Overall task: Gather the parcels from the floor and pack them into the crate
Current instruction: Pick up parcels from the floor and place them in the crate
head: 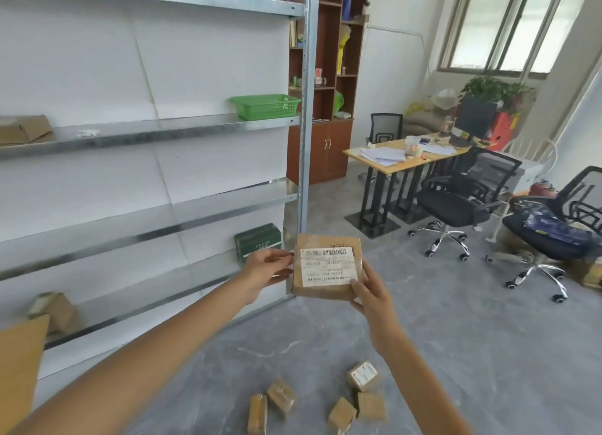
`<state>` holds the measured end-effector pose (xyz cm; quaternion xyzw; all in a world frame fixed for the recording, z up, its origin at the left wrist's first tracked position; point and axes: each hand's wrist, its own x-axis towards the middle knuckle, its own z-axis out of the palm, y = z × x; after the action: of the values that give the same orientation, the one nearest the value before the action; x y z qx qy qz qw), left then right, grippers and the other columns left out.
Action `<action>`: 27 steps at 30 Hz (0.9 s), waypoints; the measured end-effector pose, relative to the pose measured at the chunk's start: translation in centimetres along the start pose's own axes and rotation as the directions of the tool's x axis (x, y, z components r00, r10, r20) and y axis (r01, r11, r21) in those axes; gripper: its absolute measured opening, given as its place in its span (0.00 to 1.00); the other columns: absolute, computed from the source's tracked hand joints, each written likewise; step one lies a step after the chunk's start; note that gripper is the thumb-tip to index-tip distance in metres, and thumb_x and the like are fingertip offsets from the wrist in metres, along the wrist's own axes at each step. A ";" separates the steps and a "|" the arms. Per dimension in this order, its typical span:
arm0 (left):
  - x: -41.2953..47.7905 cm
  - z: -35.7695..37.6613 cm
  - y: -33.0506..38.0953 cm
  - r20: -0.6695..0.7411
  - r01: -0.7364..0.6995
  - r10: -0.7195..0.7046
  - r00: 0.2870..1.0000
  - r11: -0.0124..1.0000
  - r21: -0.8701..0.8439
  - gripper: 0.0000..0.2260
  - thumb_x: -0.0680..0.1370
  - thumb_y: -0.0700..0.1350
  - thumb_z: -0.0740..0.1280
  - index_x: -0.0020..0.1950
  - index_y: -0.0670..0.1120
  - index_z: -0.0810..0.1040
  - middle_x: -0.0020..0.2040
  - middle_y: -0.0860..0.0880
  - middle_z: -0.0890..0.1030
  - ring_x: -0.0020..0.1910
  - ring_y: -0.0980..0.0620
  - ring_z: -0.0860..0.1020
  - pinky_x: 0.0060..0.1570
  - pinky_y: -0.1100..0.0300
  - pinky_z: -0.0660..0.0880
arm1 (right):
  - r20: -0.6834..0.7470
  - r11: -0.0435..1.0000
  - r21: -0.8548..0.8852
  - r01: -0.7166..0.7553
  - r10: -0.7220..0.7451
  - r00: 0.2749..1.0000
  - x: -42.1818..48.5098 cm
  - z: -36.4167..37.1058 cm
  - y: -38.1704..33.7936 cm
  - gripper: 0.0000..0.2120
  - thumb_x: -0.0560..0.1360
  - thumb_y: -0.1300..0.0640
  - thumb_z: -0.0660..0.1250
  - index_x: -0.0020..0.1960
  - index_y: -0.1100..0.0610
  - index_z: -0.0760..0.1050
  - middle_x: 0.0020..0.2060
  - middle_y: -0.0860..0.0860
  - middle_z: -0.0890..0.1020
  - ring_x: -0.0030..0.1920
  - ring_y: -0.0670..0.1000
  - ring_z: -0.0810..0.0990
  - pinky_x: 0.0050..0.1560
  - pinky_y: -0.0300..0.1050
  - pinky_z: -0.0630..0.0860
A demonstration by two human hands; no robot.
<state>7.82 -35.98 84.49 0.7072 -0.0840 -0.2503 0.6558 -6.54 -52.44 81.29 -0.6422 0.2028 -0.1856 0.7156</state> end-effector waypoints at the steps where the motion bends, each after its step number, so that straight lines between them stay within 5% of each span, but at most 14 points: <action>1: -0.7 -0.7 0.1 0.009 0.002 -0.002 1.000 1.000 -0.019 0.09 0.77 0.40 0.67 0.56 0.40 0.76 0.52 0.41 0.80 0.44 0.47 0.80 0.46 0.60 0.79 | 0.022 1.000 0.007 0.015 -0.015 1.000 -0.7 0.6 -0.4 0.20 0.80 0.62 0.59 0.63 0.39 0.69 0.53 0.41 0.82 0.55 0.43 0.78 0.50 0.43 0.74; 7: -5.5 -5.8 0.0 0.137 0.064 -0.057 0.989 0.997 -0.044 0.14 0.79 0.53 0.61 0.58 0.45 0.74 0.49 0.48 0.80 0.46 0.51 0.79 0.52 0.57 0.75 | 0.089 0.996 -0.034 0.081 -0.078 0.993 -4.4 4.9 -2.3 0.19 0.80 0.57 0.61 0.61 0.33 0.67 0.48 0.34 0.81 0.53 0.41 0.78 0.48 0.40 0.75; 11: -9.4 -10.4 -0.9 0.209 0.080 -0.064 0.976 0.994 -0.068 0.19 0.80 0.57 0.57 0.61 0.46 0.76 0.49 0.49 0.80 0.46 0.51 0.79 0.55 0.56 0.76 | 0.149 0.989 -0.066 0.133 -0.122 0.981 -7.4 9.1 -3.3 0.21 0.80 0.57 0.59 0.70 0.42 0.65 0.55 0.40 0.80 0.55 0.43 0.78 0.52 0.41 0.76; 16: -15.3 -17.5 -2.2 0.220 0.089 -0.074 0.973 0.994 -0.061 0.23 0.80 0.59 0.53 0.65 0.46 0.75 0.62 0.44 0.79 0.56 0.48 0.78 0.58 0.54 0.76 | 0.223 0.983 -0.077 0.168 -0.148 0.964 -12.9 15.5 -3.2 0.22 0.80 0.58 0.60 0.72 0.48 0.65 0.60 0.47 0.78 0.59 0.47 0.76 0.59 0.46 0.75; 21: -22.0 -24.7 -4.5 0.190 0.103 -0.081 0.978 0.989 -0.108 0.19 0.82 0.57 0.51 0.59 0.51 0.78 0.53 0.50 0.83 0.52 0.50 0.80 0.56 0.54 0.77 | 0.257 0.986 -0.080 0.146 -0.121 0.959 -19.4 22.0 -1.7 0.20 0.79 0.57 0.61 0.70 0.46 0.67 0.62 0.48 0.76 0.60 0.50 0.75 0.55 0.43 0.75; 24: -25.4 -28.6 -6.5 0.153 0.136 -0.113 0.982 0.979 -0.150 0.18 0.82 0.55 0.52 0.59 0.51 0.78 0.54 0.49 0.82 0.53 0.50 0.79 0.54 0.53 0.78 | 0.269 0.984 -0.095 0.153 -0.122 0.955 -23.4 25.4 -0.3 0.20 0.79 0.57 0.62 0.69 0.43 0.68 0.61 0.47 0.77 0.60 0.49 0.75 0.62 0.49 0.73; 27: -28.7 -32.2 -8.6 0.140 0.156 -0.135 0.981 0.975 -0.156 0.15 0.82 0.55 0.54 0.57 0.53 0.79 0.56 0.48 0.82 0.53 0.50 0.81 0.57 0.51 0.76 | 0.281 0.984 -0.098 0.147 -0.114 0.953 -27.0 28.6 1.0 0.21 0.79 0.60 0.62 0.68 0.44 0.69 0.59 0.46 0.78 0.58 0.44 0.77 0.60 0.44 0.74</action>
<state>-3.75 6.45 83.58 0.6366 -0.0527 -0.3490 0.6857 -14.37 -14.00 84.37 -0.7149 0.0694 -0.1296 0.6836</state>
